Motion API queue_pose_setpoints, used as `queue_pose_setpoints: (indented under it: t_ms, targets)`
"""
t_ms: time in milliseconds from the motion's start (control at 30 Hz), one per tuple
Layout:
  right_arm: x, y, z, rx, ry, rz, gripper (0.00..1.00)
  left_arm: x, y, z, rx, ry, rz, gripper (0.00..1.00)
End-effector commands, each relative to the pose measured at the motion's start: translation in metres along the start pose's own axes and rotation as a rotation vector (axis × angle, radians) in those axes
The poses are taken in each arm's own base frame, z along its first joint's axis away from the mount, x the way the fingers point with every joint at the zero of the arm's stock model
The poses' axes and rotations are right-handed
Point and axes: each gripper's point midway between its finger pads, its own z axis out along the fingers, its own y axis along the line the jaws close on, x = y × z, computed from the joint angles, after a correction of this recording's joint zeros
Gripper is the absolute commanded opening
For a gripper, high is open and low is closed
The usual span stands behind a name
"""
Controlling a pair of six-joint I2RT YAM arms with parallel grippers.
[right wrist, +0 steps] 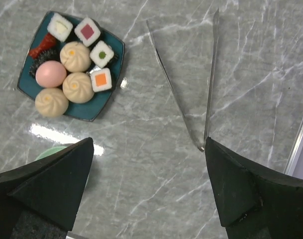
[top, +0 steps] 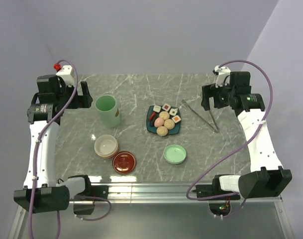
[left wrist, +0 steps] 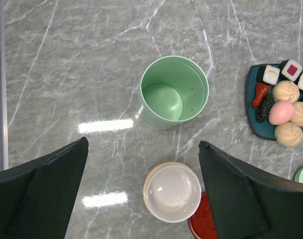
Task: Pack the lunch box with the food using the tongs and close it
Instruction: Grab the clamp with the right arm
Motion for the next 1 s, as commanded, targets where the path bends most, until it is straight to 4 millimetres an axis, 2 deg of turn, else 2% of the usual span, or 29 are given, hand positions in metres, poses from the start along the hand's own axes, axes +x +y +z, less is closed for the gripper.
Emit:
queue_pose_setpoints:
  t_ms: [0, 67, 100, 133, 233, 333, 400, 433, 467, 500, 533, 567, 600, 633, 733, 933, 967]
  targets:
    - [0.007, 0.0, -0.007, -0.003, 0.026, -0.028, 1.0, -0.003, -0.003, 0.0, 0.01, -0.004, -0.013, 0.99]
    - [0.018, 0.0, -0.004, -0.017, 0.081, -0.068, 1.0, -0.006, -0.003, 0.001, 0.01, -0.022, -0.023, 0.99]
    - [0.016, -0.002, -0.004, -0.012, 0.089, -0.081, 1.0, -0.006, -0.003, 0.002, 0.014, -0.023, -0.032, 0.99]
    - [0.024, -0.01, -0.001, 0.019, 0.139, -0.084, 1.0, -0.007, -0.004, 0.005, 0.015, -0.027, -0.044, 0.99]
    - [0.024, -0.027, 0.001, 0.095, 0.179, -0.108, 1.0, -0.009, -0.007, 0.008, 0.024, -0.035, -0.103, 0.99]
    - [0.029, -0.033, 0.004, 0.106, 0.203, -0.119, 1.0, -0.011, -0.015, 0.006, 0.069, -0.046, -0.108, 0.99]
    - [0.037, -0.04, 0.008, 0.108, 0.236, -0.145, 1.0, -0.009, -0.024, 0.004, 0.125, -0.031, -0.081, 1.0]
    - [0.049, -0.043, 0.016, 0.1, 0.305, -0.148, 1.0, -0.009, -0.027, 0.004, 0.141, -0.024, -0.074, 0.99]
    - [0.054, -0.06, 0.015, 0.122, 0.34, -0.135, 1.0, -0.005, -0.029, 0.003, 0.159, -0.002, -0.058, 0.99]
    - [0.061, -0.063, 0.018, 0.093, 0.38, -0.126, 1.0, -0.004, -0.033, 0.003, 0.184, 0.013, -0.055, 1.0]
    - [0.073, -0.069, 0.029, 0.057, 0.441, -0.097, 1.0, -0.005, -0.033, 0.005, 0.191, 0.022, -0.055, 0.99]
    - [0.075, -0.071, 0.03, 0.015, 0.455, -0.084, 1.0, -0.004, -0.034, 0.006, 0.2, 0.033, -0.044, 0.99]
    - [0.081, -0.084, 0.032, 0.023, 0.476, -0.048, 1.0, 0.0, -0.034, 0.006, 0.203, 0.057, -0.049, 0.99]
    - [0.091, -0.09, 0.042, 0.006, 0.516, -0.035, 1.0, 0.0, -0.035, 0.007, 0.209, 0.065, -0.043, 0.99]
    - [0.101, -0.106, 0.059, 0.002, 0.539, -0.071, 1.0, 0.005, -0.034, 0.008, 0.208, 0.084, -0.034, 0.99]
    - [0.122, -0.103, 0.094, -0.072, 0.549, -0.104, 1.0, 0.016, -0.033, 0.013, 0.214, 0.118, -0.039, 0.99]
    - [0.121, -0.107, 0.102, -0.059, 0.531, -0.115, 1.0, 0.016, -0.034, 0.013, 0.223, 0.124, -0.039, 0.99]
